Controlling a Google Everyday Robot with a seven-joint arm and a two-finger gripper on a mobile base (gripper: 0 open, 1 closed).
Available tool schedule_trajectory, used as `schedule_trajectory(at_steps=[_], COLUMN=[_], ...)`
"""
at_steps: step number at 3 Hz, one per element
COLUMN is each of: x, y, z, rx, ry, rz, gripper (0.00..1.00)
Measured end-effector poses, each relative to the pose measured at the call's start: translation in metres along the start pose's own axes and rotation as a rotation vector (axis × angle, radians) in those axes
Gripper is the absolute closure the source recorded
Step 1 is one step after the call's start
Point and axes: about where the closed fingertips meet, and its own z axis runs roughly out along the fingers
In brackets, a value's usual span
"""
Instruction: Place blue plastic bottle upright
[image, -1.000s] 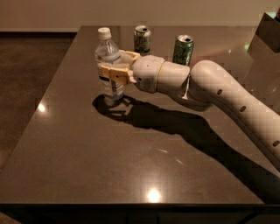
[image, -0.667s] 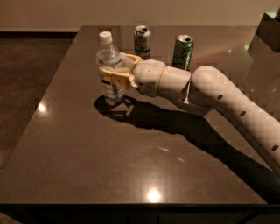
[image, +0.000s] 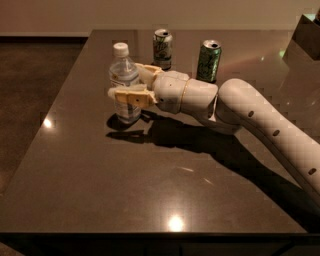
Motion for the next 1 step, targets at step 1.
schedule_trajectory(at_steps=[1], x=[-0.0003], y=[0.0008], z=[0.0009], rx=[-0.002], ry=[0.0], rz=[0.0], gripper=[0.0])
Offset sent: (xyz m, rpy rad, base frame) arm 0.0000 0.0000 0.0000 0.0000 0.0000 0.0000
